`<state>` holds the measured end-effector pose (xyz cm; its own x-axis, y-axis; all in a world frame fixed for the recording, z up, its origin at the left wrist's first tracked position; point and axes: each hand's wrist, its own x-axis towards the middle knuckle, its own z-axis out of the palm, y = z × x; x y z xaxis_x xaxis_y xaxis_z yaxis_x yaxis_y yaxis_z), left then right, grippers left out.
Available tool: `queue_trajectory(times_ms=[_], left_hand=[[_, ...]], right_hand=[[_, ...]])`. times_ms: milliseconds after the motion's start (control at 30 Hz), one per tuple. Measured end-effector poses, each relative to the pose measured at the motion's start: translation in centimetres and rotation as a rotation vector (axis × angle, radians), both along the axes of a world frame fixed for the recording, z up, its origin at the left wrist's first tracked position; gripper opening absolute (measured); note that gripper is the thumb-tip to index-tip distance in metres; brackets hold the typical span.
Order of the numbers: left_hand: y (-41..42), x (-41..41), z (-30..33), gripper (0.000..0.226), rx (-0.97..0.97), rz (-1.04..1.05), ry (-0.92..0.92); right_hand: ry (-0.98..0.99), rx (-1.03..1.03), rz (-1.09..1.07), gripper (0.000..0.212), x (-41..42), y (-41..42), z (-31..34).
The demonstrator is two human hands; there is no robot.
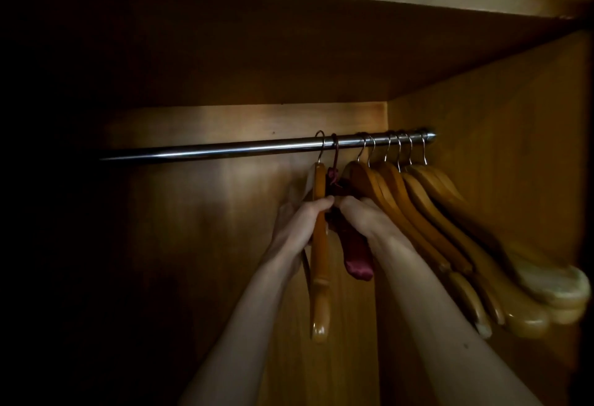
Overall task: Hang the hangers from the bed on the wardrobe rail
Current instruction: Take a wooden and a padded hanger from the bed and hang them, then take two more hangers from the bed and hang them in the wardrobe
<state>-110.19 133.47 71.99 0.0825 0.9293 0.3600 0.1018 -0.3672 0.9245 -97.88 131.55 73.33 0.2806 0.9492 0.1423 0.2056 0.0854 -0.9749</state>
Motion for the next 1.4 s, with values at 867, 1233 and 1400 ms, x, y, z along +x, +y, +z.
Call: queue_trajectory(times_ms=[867,1233,1400], left_hand=[[-8.2,-0.1,-30.5,0.024,-0.526,0.13,0.043],[-19.9,-1.6,-56.5,0.013,-1.093,-0.392,0.844],[-23.9,-3.5,-64.7,0.024,-1.003,-0.718,1.212]], right_hand=[[-0.159,-0.42,0.292,0.016,4.4,-11.4,-34.3],[-0.192,-1.087,0.284,0.023,4.1,-26.0,-59.5],[-0.12,-1.316,0.004,0.038,2.4,-34.8,-66.0]])
